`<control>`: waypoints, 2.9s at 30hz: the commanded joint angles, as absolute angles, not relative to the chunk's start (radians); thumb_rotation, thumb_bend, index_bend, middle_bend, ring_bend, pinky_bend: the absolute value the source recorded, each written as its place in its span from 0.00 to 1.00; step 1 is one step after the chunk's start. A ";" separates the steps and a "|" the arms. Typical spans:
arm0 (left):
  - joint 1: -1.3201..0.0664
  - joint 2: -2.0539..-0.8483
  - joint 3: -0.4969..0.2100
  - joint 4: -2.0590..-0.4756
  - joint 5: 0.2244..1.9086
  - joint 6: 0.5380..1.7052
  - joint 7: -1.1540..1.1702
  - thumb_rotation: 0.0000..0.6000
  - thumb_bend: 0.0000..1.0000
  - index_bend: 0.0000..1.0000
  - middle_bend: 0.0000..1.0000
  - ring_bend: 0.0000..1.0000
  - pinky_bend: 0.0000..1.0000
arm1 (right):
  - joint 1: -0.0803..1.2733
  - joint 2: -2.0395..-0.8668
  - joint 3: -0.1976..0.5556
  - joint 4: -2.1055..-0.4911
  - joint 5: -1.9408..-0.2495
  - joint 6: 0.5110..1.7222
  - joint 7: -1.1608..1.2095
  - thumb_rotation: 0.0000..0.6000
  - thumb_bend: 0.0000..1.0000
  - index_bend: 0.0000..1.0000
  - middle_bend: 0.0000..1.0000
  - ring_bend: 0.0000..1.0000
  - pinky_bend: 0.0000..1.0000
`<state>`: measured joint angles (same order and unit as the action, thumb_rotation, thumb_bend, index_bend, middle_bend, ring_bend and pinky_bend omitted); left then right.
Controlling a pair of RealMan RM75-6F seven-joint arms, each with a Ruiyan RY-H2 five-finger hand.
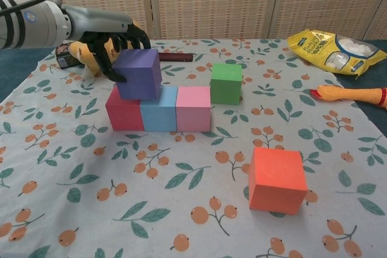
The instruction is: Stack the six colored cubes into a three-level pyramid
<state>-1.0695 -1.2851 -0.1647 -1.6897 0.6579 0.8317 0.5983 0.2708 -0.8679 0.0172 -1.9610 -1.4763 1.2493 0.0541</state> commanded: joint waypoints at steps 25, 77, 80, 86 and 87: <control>-1.108 -1.322 -0.120 -1.663 0.618 0.866 0.600 1.00 0.29 0.37 0.36 0.33 0.26 | 0.257 -0.864 0.030 -1.956 -1.479 1.244 0.066 1.00 0.26 0.00 0.15 0.00 0.00; -1.031 -1.164 -0.154 -1.828 0.657 0.943 0.427 1.00 0.30 0.00 0.00 0.00 0.10 | 0.233 -0.842 0.034 -1.953 -1.499 1.253 0.119 1.00 0.26 0.00 0.15 0.00 0.00; -0.959 -1.111 -0.151 -1.834 0.733 0.974 0.341 1.00 0.30 0.00 0.00 0.00 0.10 | 0.258 -0.842 0.045 -1.950 -1.486 1.216 0.129 1.00 0.26 0.00 0.15 0.00 0.00; -0.811 -1.057 -0.095 -1.824 0.886 1.082 0.250 1.00 0.29 0.00 0.00 0.00 0.10 | 0.386 -0.889 0.112 -1.908 -1.401 1.056 0.141 1.00 0.26 0.00 0.15 0.00 0.00; -0.789 -1.056 -0.086 -1.819 0.912 1.103 0.238 1.00 0.28 0.00 0.00 0.00 0.10 | 0.411 -0.902 0.125 -1.898 -1.381 1.025 0.136 1.00 0.25 0.00 0.15 0.00 0.00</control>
<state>-0.8392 -1.0774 -0.1116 -1.8237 0.8549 1.0524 0.2781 0.3502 -0.8703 0.0882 -1.9243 -1.4283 1.0930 0.1372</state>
